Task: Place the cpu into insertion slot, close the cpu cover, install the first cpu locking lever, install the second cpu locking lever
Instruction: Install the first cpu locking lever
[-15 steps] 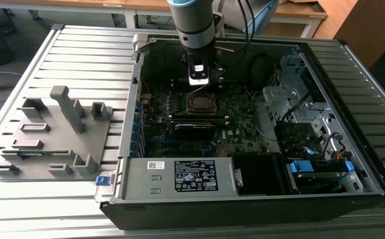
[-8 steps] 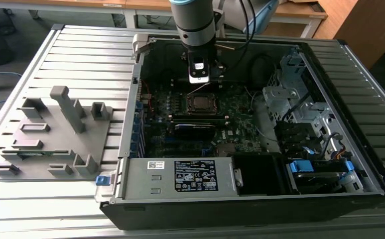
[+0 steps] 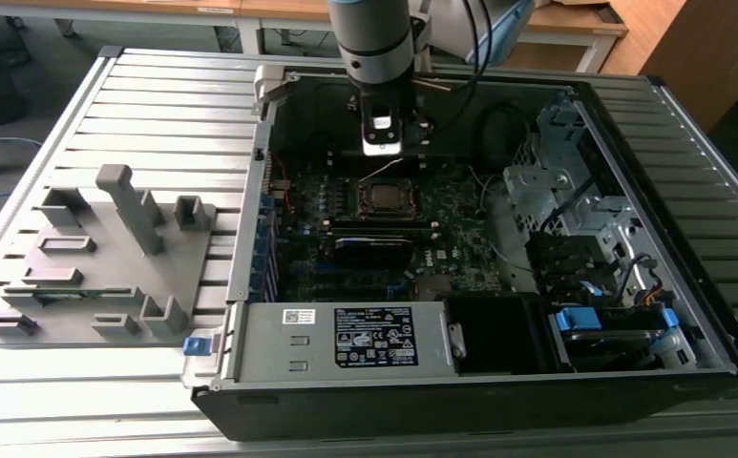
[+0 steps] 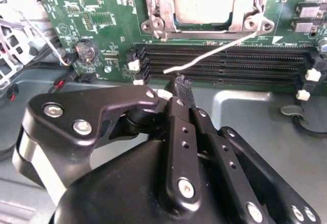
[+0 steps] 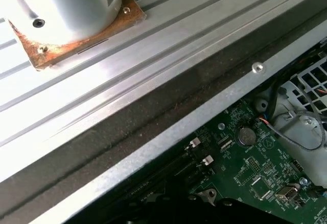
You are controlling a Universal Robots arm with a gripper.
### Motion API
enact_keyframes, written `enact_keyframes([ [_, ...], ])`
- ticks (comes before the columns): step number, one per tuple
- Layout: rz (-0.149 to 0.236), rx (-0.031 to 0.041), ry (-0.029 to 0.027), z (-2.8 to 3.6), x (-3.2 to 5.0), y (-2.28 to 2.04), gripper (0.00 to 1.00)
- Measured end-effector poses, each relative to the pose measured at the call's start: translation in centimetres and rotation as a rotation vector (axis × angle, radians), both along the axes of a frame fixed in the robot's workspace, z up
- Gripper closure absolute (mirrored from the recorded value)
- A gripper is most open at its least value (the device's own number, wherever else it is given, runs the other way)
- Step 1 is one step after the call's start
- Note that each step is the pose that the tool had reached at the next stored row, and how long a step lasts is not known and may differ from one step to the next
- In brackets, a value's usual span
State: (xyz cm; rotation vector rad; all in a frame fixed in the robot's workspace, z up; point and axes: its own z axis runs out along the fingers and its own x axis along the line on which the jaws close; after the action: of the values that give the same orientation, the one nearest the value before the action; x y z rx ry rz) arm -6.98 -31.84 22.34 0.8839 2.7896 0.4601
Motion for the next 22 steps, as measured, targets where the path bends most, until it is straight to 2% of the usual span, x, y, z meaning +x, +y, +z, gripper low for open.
enact_keyframes([
  [3, 0.0, 0.001, -0.0025, 0.04, -0.13, -0.01, 0.89],
  [6, 0.0, 0.0013, -0.0117, 0.04, -0.53, -0.1, 0.89],
  [8, 0.0, 0.0012, -0.0156, 0.04, -0.6, -0.26, 0.89],
  [13, 0.0, 0.0013, -0.0176, 0.01, -0.6, -1.07, 0.89],
  [16, 0.0, 0.0014, -0.0196, -0.21, -0.61, -1.42, 0.89],
  [20, 0.0, 0.0019, -0.0223, -0.71, -0.61, -1.74, 0.89],
  [22, 0.0, 0.0018, -0.0227, -0.81, -0.62, -1.77, 0.89],
])
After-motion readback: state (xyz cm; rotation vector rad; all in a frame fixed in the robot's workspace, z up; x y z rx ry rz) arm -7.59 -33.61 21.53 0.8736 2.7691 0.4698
